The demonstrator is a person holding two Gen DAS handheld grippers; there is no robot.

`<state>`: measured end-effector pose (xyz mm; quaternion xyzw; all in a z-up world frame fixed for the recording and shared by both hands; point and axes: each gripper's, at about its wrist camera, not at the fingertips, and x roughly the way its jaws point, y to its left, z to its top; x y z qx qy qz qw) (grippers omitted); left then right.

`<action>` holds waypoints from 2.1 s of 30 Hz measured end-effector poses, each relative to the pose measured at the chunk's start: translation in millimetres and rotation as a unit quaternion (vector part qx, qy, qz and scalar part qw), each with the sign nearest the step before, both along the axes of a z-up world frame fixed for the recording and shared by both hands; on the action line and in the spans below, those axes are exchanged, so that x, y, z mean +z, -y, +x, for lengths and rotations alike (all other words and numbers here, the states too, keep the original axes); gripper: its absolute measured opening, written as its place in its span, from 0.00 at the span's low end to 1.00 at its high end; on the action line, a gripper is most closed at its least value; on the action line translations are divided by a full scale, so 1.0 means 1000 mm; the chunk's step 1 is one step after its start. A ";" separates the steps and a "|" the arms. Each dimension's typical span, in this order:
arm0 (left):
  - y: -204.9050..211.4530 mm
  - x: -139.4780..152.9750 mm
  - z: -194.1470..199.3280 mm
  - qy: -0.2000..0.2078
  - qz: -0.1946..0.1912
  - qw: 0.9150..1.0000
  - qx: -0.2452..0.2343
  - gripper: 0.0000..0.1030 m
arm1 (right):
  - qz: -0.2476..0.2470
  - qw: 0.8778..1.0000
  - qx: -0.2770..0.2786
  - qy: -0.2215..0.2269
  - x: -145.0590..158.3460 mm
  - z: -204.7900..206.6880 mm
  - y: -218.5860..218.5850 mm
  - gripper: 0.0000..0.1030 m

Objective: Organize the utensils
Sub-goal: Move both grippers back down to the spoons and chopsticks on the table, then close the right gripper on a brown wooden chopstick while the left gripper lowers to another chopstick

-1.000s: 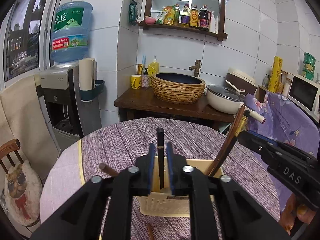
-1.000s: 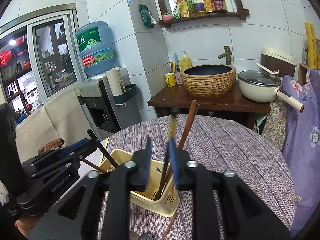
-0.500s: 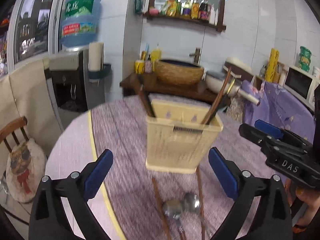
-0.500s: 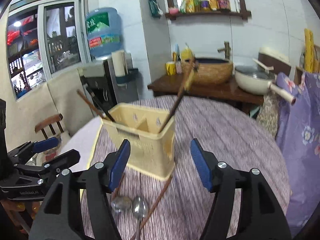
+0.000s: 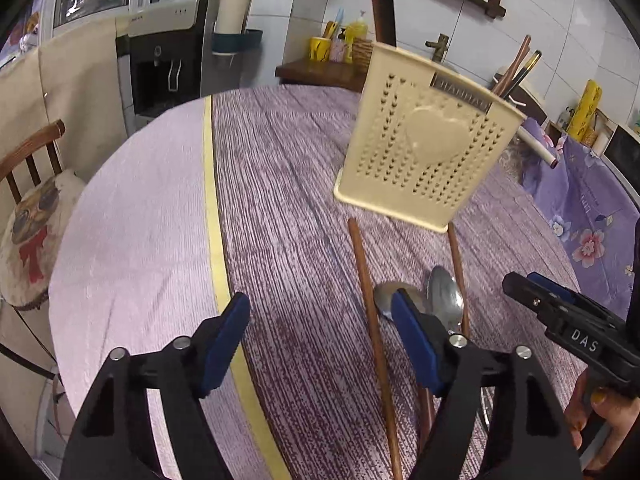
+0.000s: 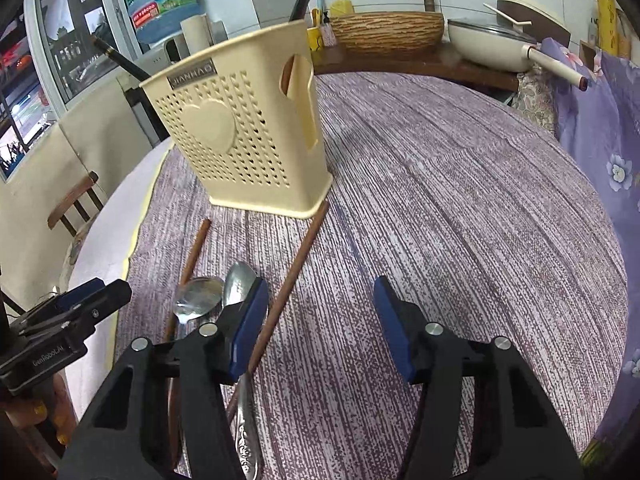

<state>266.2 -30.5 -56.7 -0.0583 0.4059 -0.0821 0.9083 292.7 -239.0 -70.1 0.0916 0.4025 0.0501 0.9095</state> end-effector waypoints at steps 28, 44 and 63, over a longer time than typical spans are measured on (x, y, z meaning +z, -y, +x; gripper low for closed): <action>0.001 -0.011 0.002 -0.008 0.016 1.000 0.000 0.58 | -0.044 0.998 -0.016 -0.042 -0.026 0.057 -0.034 0.36; 0.011 -0.010 0.014 -0.011 0.034 0.999 -0.015 0.58 | -0.013 0.998 -0.029 -0.045 -0.026 0.064 -0.013 0.12; 0.034 -0.007 0.006 -0.019 0.009 0.998 -0.058 0.55 | -0.005 0.998 -0.044 -0.035 -0.027 0.066 0.010 0.12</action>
